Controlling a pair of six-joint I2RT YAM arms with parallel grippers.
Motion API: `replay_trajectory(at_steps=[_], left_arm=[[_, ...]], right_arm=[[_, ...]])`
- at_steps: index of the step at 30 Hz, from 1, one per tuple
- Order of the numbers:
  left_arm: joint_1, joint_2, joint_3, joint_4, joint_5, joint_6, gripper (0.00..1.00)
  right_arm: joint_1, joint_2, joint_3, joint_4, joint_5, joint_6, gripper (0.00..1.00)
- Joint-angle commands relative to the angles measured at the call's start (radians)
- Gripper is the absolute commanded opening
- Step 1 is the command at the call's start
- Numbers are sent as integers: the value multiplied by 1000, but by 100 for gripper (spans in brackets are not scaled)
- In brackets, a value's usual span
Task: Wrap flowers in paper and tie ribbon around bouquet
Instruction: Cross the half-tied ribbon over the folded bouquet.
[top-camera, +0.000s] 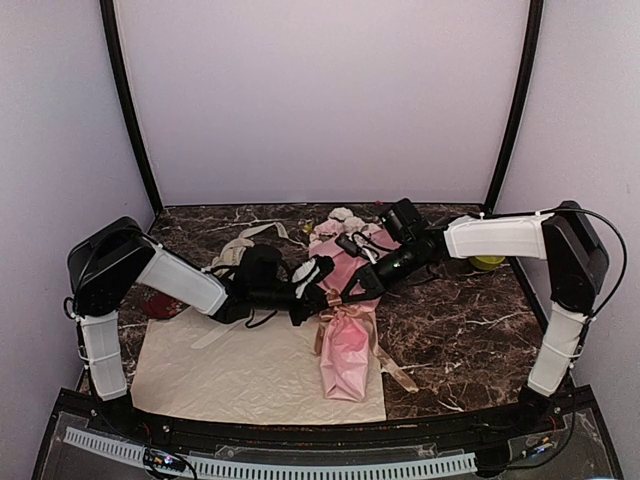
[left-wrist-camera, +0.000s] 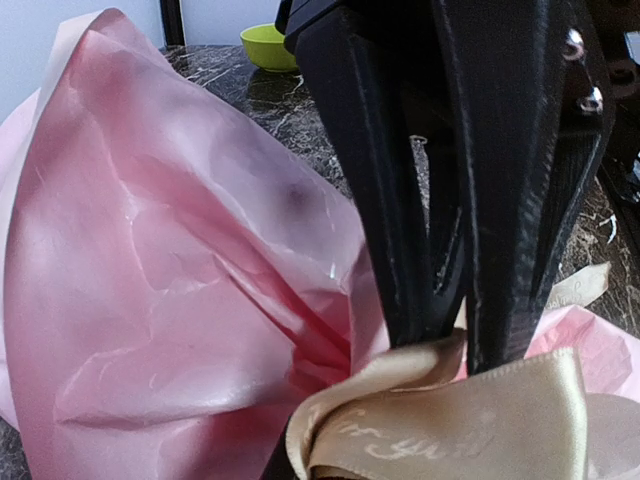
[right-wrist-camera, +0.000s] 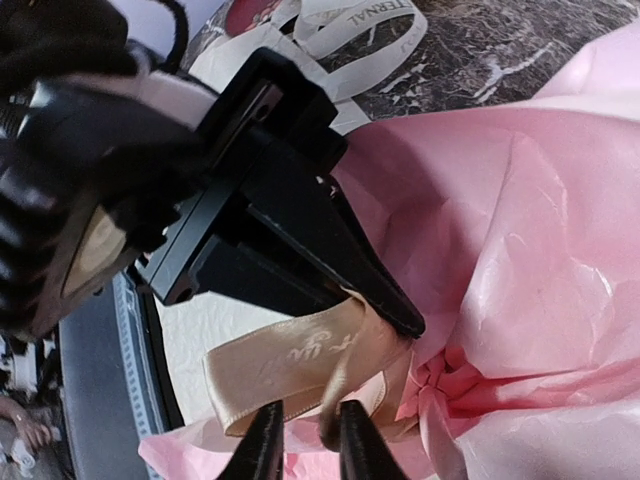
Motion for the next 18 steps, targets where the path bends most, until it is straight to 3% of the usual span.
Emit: replay_trajectory(at_steps=[1, 5, 9, 14, 18], left_arm=[[-5, -59, -31, 28, 24, 22, 4], [-5, -69, -46, 45, 34, 25, 0], [-5, -76, -51, 49, 36, 28, 0], [-5, -83, -55, 47, 31, 33, 0], [-5, -85, -58, 53, 39, 28, 0]], right_arm=[[-11, -35, 42, -41, -9, -36, 26], [-34, -24, 112, -73, -6, -44, 35], [-35, 19, 158, -85, 4, -36, 35], [-36, 79, 204, -124, 97, -14, 15], [-23, 105, 221, -177, 125, -50, 7]])
